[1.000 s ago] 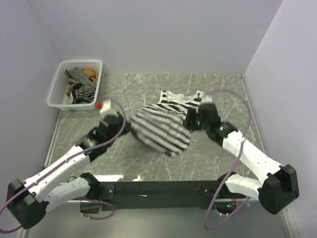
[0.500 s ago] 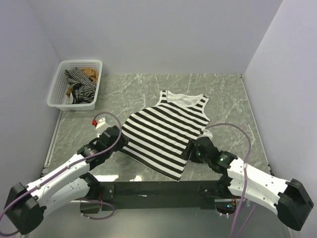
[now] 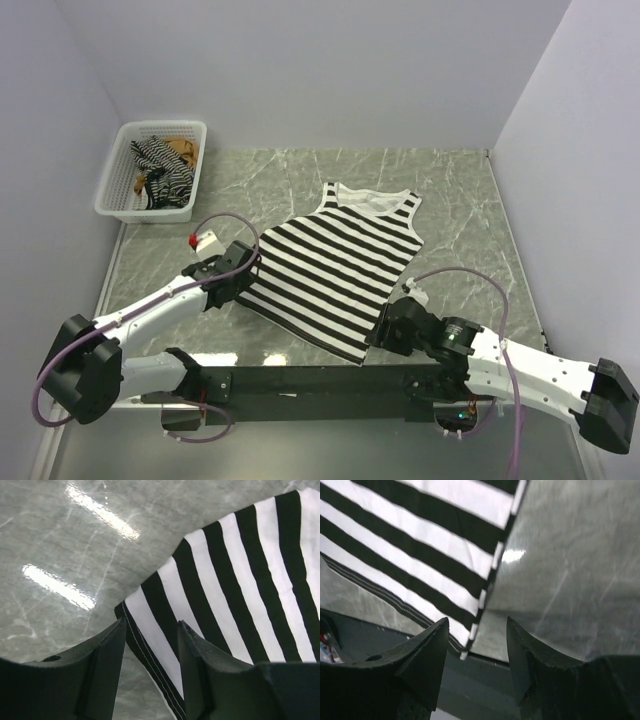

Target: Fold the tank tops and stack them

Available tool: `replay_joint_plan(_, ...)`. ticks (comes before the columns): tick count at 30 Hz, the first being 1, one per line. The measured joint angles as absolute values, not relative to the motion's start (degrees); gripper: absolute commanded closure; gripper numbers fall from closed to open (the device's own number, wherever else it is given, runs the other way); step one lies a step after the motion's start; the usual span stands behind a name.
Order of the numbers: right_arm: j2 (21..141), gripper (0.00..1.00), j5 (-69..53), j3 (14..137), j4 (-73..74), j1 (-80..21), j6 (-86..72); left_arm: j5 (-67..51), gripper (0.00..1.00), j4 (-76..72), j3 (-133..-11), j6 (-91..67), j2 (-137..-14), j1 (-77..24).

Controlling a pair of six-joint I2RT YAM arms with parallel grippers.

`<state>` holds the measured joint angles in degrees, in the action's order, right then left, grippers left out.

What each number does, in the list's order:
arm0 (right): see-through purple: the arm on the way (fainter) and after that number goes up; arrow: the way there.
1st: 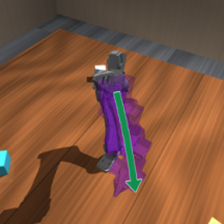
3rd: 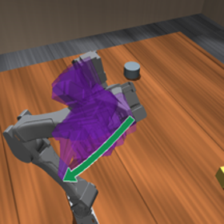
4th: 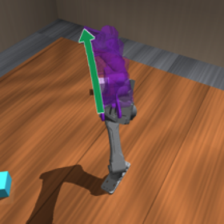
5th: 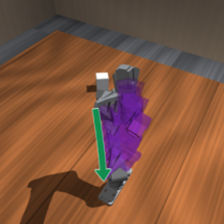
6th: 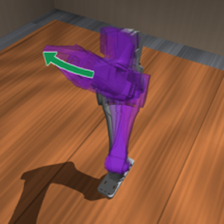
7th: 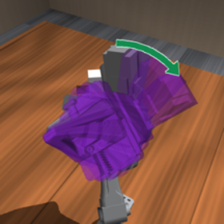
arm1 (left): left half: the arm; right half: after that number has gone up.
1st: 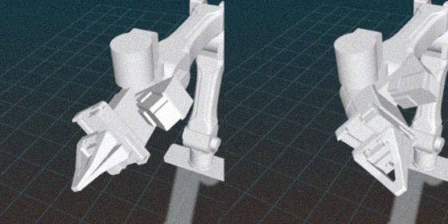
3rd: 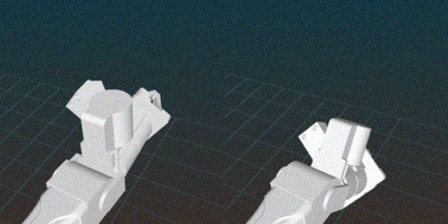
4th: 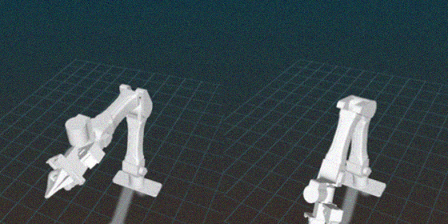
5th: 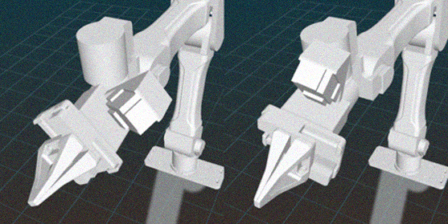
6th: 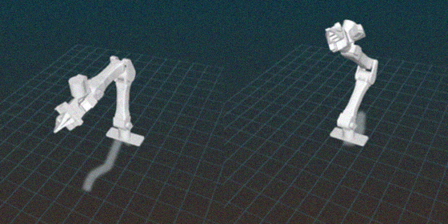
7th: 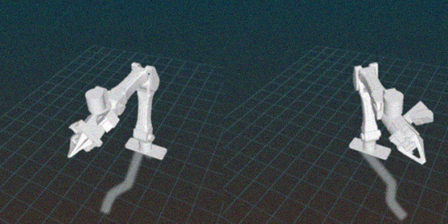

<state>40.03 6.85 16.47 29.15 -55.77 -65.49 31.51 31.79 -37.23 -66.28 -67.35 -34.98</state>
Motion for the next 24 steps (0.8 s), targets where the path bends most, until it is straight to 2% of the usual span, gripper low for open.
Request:
replay_joint_plan(5,40.91,0.44,6.02,16.45,30.83,-58.72,-68.25,32.23,0.48,32.45,-37.06,-67.13,-67.35,-33.17)
replay_joint_plan(18,53.82,0.44,7.09,20.6,26.41,-67.66,-72.4,30.65,0.49,29.34,-35.03,-64.58,-67.31,-27.86)
replay_joint_plan(24,58.81,0.5,7.31,23.57,28.08,-68.77,-71.9,28.95,0.49,27.29,-35.0,-63.66,-67.2,-27.44)
